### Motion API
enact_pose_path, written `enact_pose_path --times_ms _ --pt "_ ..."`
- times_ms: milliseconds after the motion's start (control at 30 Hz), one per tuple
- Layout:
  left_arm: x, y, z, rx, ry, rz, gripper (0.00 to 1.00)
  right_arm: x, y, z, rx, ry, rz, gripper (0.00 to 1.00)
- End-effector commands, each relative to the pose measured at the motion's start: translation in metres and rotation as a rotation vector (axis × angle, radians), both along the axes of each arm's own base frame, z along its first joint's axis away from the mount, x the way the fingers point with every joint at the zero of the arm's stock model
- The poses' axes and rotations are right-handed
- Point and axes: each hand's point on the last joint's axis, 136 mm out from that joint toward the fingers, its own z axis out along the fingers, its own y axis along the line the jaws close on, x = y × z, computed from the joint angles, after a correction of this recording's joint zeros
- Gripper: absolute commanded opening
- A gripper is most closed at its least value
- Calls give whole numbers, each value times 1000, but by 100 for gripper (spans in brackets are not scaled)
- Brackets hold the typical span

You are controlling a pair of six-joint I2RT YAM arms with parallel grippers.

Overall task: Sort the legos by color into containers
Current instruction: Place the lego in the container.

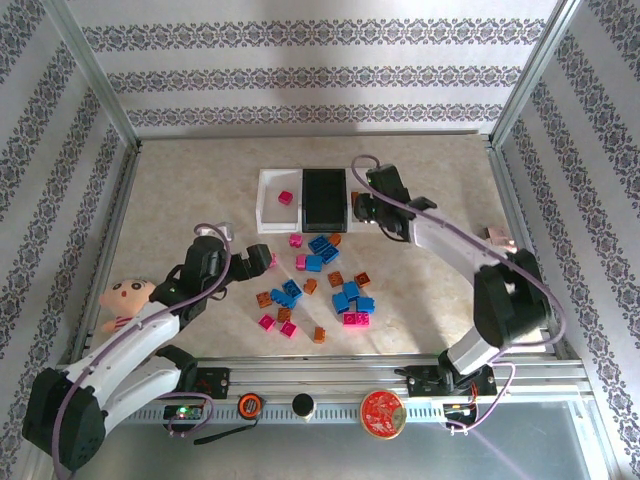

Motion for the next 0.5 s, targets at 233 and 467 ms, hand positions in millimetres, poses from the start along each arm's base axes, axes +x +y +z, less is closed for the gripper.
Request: enact_pose_path --times_ms 233,467 --pt "-22 17 -12 22 51 36 100 76 -20 -32 -84 56 -97 46" --pt "-28 18 -14 27 70 31 100 73 -20 -8 -20 8 -107 57"
